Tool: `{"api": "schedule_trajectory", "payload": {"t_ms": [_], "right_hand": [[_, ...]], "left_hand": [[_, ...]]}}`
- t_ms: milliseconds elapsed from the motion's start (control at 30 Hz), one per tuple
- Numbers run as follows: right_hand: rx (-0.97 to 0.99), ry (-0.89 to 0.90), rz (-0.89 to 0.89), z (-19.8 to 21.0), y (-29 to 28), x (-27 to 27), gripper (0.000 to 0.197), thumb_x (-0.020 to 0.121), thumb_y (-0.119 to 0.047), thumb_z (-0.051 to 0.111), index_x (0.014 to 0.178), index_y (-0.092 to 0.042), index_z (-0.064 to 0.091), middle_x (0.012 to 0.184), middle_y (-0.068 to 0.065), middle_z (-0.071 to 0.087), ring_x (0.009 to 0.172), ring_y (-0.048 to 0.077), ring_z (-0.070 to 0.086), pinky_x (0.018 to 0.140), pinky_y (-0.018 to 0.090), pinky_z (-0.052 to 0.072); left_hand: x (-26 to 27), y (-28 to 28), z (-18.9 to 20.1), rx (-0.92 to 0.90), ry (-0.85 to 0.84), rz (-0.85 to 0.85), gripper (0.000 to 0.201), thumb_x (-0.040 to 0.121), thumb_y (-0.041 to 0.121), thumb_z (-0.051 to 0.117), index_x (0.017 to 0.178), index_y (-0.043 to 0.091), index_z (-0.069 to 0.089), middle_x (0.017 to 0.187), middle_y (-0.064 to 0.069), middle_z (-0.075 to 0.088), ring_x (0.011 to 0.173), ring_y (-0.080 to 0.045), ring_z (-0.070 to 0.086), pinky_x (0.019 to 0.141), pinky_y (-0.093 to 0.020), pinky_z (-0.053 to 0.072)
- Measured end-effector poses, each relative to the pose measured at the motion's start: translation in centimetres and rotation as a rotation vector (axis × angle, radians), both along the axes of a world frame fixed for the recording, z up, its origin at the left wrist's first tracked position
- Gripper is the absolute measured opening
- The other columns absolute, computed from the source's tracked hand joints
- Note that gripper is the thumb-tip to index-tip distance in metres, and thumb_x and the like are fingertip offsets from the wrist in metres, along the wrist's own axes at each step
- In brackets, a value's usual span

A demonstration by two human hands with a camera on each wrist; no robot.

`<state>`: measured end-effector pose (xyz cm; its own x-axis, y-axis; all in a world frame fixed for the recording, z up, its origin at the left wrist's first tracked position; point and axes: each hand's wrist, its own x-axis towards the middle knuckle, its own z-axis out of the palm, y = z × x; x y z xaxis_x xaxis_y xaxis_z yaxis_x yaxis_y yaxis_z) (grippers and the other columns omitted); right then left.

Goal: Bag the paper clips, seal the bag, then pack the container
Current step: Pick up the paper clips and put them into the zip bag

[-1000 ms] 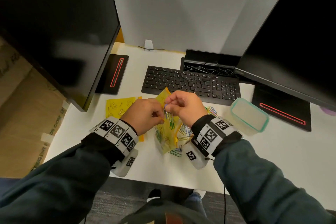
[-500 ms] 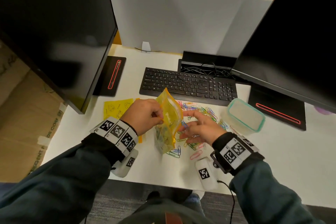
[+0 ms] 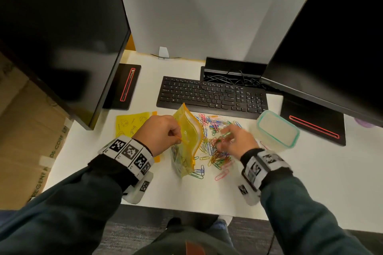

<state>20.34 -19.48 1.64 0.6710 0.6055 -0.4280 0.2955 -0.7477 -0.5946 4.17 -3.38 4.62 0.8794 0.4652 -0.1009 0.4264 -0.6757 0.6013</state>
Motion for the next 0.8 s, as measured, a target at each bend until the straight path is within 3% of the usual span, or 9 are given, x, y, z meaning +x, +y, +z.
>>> {"api": "schedule_trajectory", "payload": {"t_ms": [33, 100, 167, 233, 400, 533, 667, 800], "right_hand": [[-0.183, -0.050, 0.096, -1.3, -1.0, -0.4, 0.064, 0.073, -0.018, 0.077, 0.128, -0.021, 0.045, 0.115, 0.003, 0.058, 0.093, 0.018, 0.060, 0.084, 0.032, 0.050], [-0.360, -0.096, 0.193, -3.6, -2.9, -1.6, 0.096, 0.063, -0.027, 0.083, 0.141, -0.029, 0.028, 0.142, 0.007, 0.036, 0.128, 0.029, 0.041, 0.106, 0.042, 0.041], [-0.363, -0.103, 0.179, -4.9, -3.8, -2.4, 0.103, 0.060, -0.030, 0.083, 0.143, -0.032, 0.022, 0.149, 0.007, 0.025, 0.138, 0.033, 0.024, 0.111, 0.046, 0.033], [-0.350, -0.131, 0.175, -5.5, -3.7, -2.7, 0.093, 0.065, -0.027, 0.079, 0.141, -0.031, 0.026, 0.148, 0.006, 0.029, 0.136, 0.032, 0.025, 0.110, 0.044, 0.033], [-0.191, -0.283, 0.196, -5.7, -2.0, -2.7, 0.045, 0.084, -0.012, 0.060, 0.128, -0.018, 0.053, 0.126, 0.010, 0.056, 0.116, 0.029, 0.052, 0.101, 0.036, 0.044], [-0.160, -0.325, 0.249, -5.4, -0.8, -2.4, 0.034, 0.088, -0.001, 0.046, 0.120, -0.007, 0.057, 0.114, 0.017, 0.060, 0.105, 0.031, 0.058, 0.091, 0.034, 0.047], [-0.116, -0.300, 0.175, -5.3, -0.4, -1.6, 0.023, 0.089, -0.007, 0.050, 0.109, -0.006, 0.062, 0.105, 0.017, 0.066, 0.097, 0.030, 0.061, 0.083, 0.030, 0.048], [-0.036, -0.161, -0.074, -5.3, -1.0, -0.4, 0.014, 0.081, -0.006, 0.065, 0.094, -0.007, 0.069, 0.090, 0.014, 0.070, 0.087, 0.029, 0.065, 0.081, 0.031, 0.053]], "left_hand": [[-0.2, 0.1, 0.1, 0.005, -0.004, 0.002, 0.006, 0.067, 0.012, 0.076, 0.071, 0.011, 0.072, 0.089, -0.005, 0.069, 0.073, -0.016, 0.061, 0.078, -0.036, 0.052], [-0.4, 0.2, 0.1, 0.008, -0.027, 0.013, 0.006, 0.066, 0.012, 0.076, 0.070, 0.012, 0.072, 0.087, -0.005, 0.069, 0.073, -0.017, 0.061, 0.077, -0.037, 0.052], [-0.5, 0.1, 0.0, 0.000, -0.043, 0.025, 0.006, 0.066, 0.012, 0.077, 0.069, 0.012, 0.072, 0.086, -0.005, 0.069, 0.072, -0.017, 0.062, 0.076, -0.038, 0.053], [-0.4, -0.1, -0.1, -0.008, -0.038, 0.017, 0.006, 0.066, 0.012, 0.077, 0.069, 0.012, 0.072, 0.086, -0.005, 0.069, 0.072, -0.017, 0.062, 0.076, -0.038, 0.053], [0.1, -0.6, -0.4, -0.018, -0.036, -0.005, 0.007, 0.066, 0.011, 0.077, 0.070, 0.011, 0.072, 0.087, -0.007, 0.069, 0.072, -0.019, 0.063, 0.077, -0.039, 0.054], [0.2, -0.7, -0.6, -0.024, -0.027, -0.004, 0.007, 0.066, 0.011, 0.078, 0.070, 0.012, 0.072, 0.087, -0.006, 0.069, 0.072, -0.018, 0.062, 0.077, -0.040, 0.054], [0.3, -0.7, -0.7, -0.027, -0.005, -0.008, 0.007, 0.067, 0.012, 0.077, 0.071, 0.013, 0.071, 0.088, -0.005, 0.068, 0.073, -0.017, 0.062, 0.077, -0.040, 0.054], [0.5, -0.6, -0.9, -0.022, 0.008, -0.014, 0.006, 0.068, 0.013, 0.076, 0.072, 0.014, 0.070, 0.088, -0.004, 0.067, 0.072, -0.017, 0.061, 0.078, -0.039, 0.053]]}}
